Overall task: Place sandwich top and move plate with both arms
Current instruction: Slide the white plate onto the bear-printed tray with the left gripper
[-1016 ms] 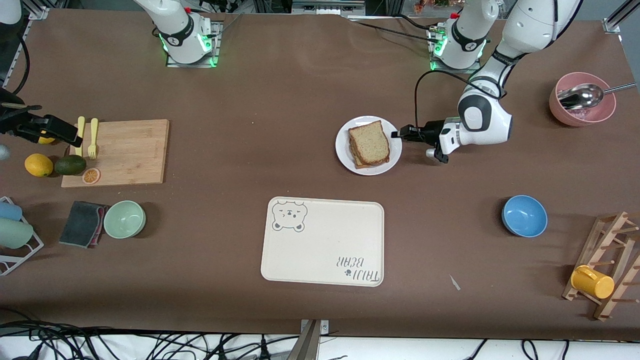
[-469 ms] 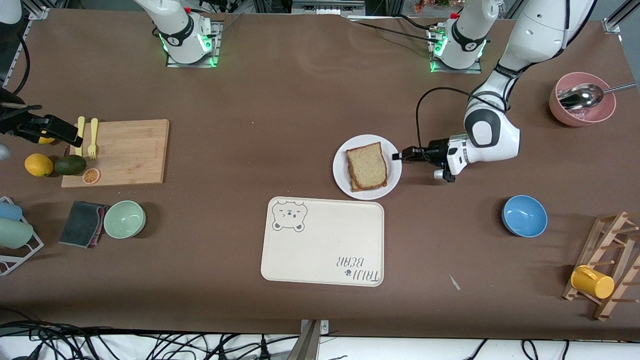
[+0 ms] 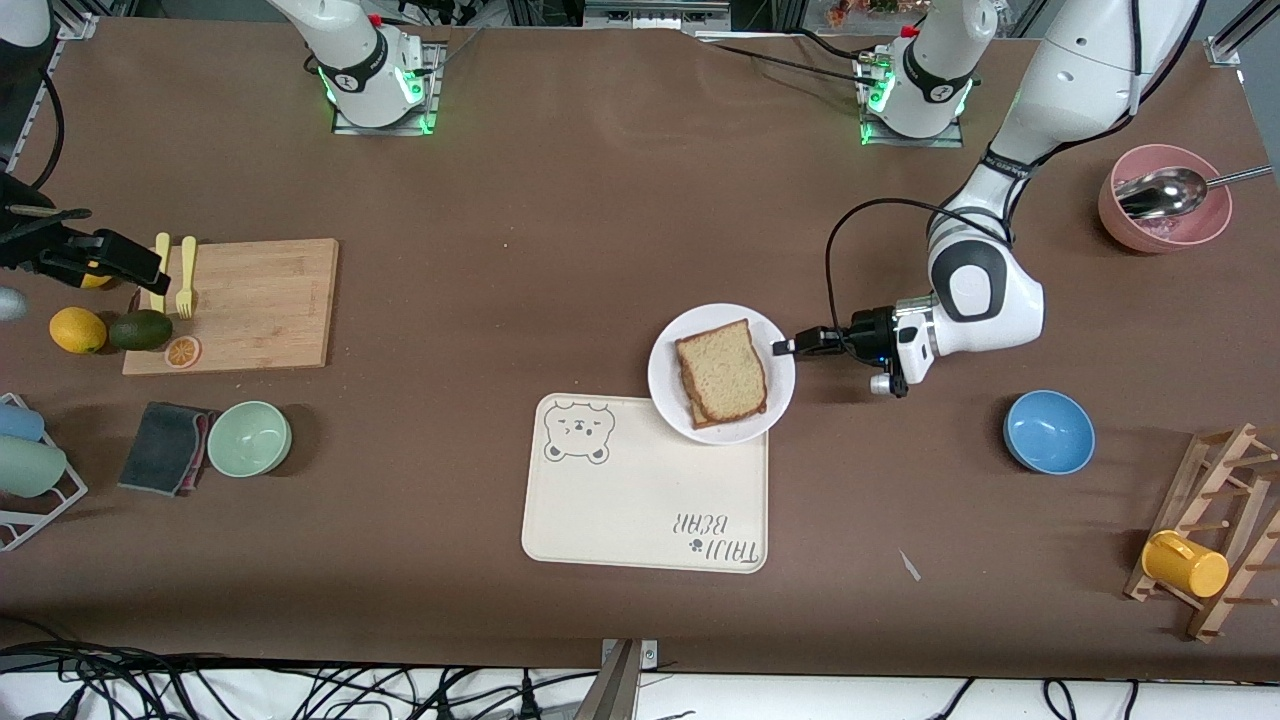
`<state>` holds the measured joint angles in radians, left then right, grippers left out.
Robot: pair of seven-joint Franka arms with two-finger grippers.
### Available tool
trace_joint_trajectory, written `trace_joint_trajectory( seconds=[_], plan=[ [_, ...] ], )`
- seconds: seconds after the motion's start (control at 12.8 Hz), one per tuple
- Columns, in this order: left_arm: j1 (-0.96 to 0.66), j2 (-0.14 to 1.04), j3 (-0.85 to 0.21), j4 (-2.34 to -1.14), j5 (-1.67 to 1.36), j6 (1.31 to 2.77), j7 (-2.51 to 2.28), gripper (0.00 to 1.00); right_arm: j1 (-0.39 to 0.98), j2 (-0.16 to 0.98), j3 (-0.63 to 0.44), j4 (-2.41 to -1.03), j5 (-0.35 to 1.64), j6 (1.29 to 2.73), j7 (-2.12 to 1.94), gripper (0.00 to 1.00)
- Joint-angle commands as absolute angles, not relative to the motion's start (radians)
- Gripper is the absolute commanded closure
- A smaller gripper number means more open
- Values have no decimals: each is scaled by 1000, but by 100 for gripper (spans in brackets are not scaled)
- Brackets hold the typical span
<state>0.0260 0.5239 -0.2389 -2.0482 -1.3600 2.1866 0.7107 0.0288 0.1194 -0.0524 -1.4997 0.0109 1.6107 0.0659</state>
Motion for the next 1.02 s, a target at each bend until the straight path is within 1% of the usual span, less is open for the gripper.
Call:
trace_joint_trajectory(
  seconds=[0.0,0.16,0.47,0.78,0.94],
  plan=[
    [-1,601,-238,-1912,-1440,2161,696,100,32,118,-49,-1488,23,1620,67,0],
    [-32,672,-232,-1821,-1485,2163,696,100,31,120,-49,-1488,23,1621,67,0],
    [-125,790,-158,-1648,-1563,2171,680,100,32,124,-46,-1489,20,1646,67,0],
    [-190,894,-108,-1517,-1577,2189,623,100,37,144,-46,-1491,23,1647,69,0],
    [-213,922,-97,-1494,-1580,2235,603,100,44,147,-49,-1489,21,1647,68,0]
  ],
)
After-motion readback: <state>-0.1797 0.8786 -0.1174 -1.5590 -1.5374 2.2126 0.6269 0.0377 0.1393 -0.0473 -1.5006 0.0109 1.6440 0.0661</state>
